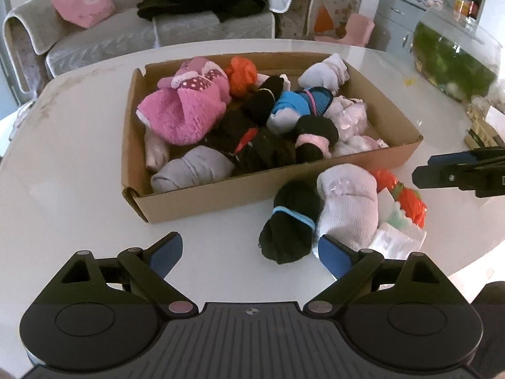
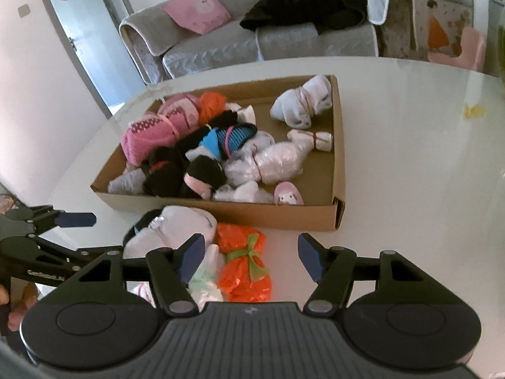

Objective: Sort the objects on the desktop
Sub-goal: 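Move both open tools back to the remaining items beside the box, then grasp the blue-banded black sock with the left tool while the right grasps the green-ribboned orange bag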

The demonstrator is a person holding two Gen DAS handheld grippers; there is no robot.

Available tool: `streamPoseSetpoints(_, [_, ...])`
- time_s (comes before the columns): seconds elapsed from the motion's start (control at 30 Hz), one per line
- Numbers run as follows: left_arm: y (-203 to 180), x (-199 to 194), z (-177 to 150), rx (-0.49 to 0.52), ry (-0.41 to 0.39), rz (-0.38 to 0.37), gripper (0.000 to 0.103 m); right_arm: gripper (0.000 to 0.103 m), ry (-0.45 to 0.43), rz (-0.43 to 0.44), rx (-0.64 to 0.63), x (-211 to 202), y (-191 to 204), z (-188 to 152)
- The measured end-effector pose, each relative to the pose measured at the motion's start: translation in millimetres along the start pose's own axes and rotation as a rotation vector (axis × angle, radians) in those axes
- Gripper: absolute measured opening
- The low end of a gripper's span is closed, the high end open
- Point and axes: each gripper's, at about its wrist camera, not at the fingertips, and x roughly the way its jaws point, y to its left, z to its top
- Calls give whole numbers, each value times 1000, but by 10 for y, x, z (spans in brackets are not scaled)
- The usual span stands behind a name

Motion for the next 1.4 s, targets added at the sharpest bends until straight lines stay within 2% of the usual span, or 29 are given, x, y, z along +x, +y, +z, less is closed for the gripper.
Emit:
streamPoseSetpoints(0.17, [36,67,-67,3,13,-3,102,62,32,-2,-14,61,-3,-95])
streamPoseSetpoints(0.37, [-10,146,-94,78,11,24,102,61,68,-5,-16,170,-50,-111])
streamPoseSetpoints(0.6, [2,253,-56,126,-18,-26,100,59,102,-6,-20,255,-89,-170])
streamPoseSetpoints(0.97, [-248,432,9,245,-11,-45,101,58,115,-23,-66,261,-77,-154])
streamPoseSetpoints(1.13, [-227,503,37,196,-15,-60,101,52,111,-28,-76,243,-80,-159])
streamPoseSetpoints(1.23, [-200,506,20,181,-34,-60,100,38,108,-23,-69,222,-95,-172])
streamPoseSetpoints(1.3, [-190,496,15,174,-41,-57,95,28,108,-16,-53,209,-119,-182])
streamPoseSetpoints(1.37, [-170,457,36,159,-50,-57,73,27,107,-6,-41,194,-149,-191])
streamPoseSetpoints(1.4, [-162,435,55,156,-49,-59,66,27,107,-2,-36,187,-160,-192])
